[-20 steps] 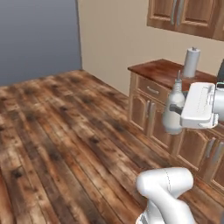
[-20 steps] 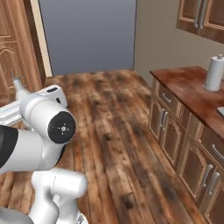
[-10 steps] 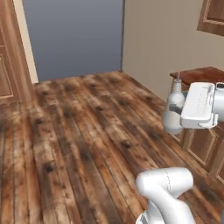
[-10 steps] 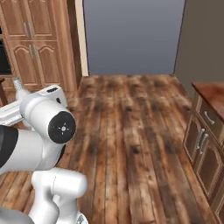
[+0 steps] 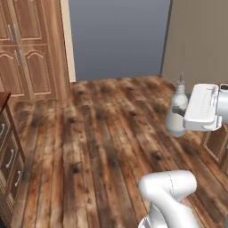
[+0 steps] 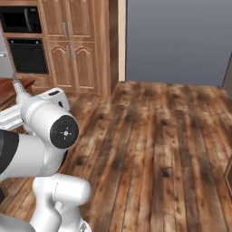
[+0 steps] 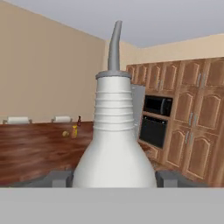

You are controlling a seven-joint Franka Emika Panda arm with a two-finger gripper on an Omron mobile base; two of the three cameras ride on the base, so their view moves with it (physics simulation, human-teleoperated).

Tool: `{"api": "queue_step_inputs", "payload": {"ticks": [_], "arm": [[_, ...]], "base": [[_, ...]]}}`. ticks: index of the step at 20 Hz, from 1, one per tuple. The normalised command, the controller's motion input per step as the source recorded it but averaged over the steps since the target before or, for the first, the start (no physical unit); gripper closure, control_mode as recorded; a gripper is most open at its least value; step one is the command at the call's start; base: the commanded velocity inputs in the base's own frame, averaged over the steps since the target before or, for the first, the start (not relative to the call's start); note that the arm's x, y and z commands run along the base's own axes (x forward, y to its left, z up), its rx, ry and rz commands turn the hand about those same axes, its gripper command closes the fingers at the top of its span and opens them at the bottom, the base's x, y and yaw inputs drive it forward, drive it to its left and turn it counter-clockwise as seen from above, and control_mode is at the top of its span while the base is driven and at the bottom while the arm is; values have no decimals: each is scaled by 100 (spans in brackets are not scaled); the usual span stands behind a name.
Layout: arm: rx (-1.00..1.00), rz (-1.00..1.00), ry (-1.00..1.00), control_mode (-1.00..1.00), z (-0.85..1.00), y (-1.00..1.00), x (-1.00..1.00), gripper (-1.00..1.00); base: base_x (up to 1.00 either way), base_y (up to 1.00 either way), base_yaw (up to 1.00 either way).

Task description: Move the condiment bottle and oil and vinegar bottle from the cabinet to the dining counter.

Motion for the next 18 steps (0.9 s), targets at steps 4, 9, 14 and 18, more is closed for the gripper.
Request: {"api": "queue_step_inputs", "payload": {"ticks": [4,9,14,18], "arm": [[0,0,0,100,0,0,0,100],[0,0,0,100,0,0,0,100],[0,0,0,100,0,0,0,100],[0,0,0,100,0,0,0,100]], "base": [[61,0,31],[67,5,30],[74,1,29],[79,1,29]]}}
